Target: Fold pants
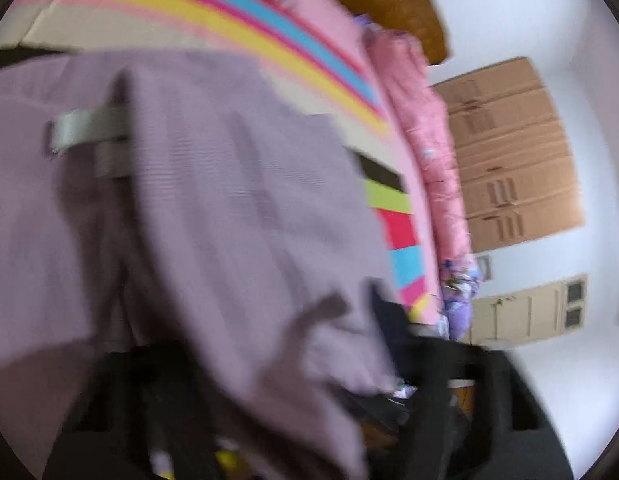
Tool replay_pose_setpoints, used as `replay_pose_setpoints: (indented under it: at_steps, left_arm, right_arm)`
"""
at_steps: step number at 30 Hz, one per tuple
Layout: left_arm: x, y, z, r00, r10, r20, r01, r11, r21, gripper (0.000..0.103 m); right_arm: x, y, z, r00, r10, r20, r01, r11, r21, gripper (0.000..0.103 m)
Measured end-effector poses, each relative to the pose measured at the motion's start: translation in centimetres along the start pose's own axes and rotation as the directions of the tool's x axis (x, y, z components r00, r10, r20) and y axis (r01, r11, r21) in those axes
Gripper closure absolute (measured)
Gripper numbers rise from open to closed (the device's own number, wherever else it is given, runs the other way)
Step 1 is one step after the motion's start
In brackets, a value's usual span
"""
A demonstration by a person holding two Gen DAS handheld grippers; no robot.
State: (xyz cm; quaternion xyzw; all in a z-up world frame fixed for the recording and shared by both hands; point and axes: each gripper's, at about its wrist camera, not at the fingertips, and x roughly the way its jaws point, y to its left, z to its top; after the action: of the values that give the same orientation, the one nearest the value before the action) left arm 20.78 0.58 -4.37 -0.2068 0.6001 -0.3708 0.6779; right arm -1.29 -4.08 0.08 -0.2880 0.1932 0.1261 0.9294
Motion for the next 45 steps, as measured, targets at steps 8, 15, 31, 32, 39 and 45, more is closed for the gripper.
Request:
replay_pose_setpoints:
  at_steps: [8,15,31,32,39,45]
  left_arm:
    - [-0.7,0.4,-0.7,0.998,0.033,0.06,-0.036,0.998,0.045,0.072]
    - [-4.7,-9.0,0.2,0.981,0.08,0.176,-0.125,0.957,0.263,0.083]
    - [-26.8,7.8,-1.3,0.91,0.104,0.402,-0.102,0.994,-0.025,0.083]
    - [-26.1,11.6,-1.8,0.916,0.108,0.387,-0.084,0.993,-0.078,0.083]
    - [-23.1,20.3,-4.8,0.899,-0.025,0.437,0.074,0.993,-0.097,0.082]
    - [-22.9,18.6,-4.6,0.903,0.024,0.43,-0.007,0.999,-0.042,0.071]
  right_arm:
    - [-7.2,-9.8,-8.7,0.998,-0.032,-0.055,0.052,0.909,0.413,0.014]
    - [-5.0,-7.9,-10.0,0.984,0.106,-0.143,-0.019,0.859,0.511,0.014]
    - [3.7,-2.8,-5.3,0.974,-0.037,-0.224,0.112,0.937,0.332,0.013]
    - [3.6,-2.7,-5.3,0.975,-0.044,-0.216,0.112,0.943,0.313,0.013]
    - [3.7,-2.7,-5.3,0.974,-0.052,-0.222,0.115,0.953,0.281,0.012]
    - [3.4,-2.7,-5.1,0.973,-0.045,-0.226,0.113,0.947,0.3,0.012]
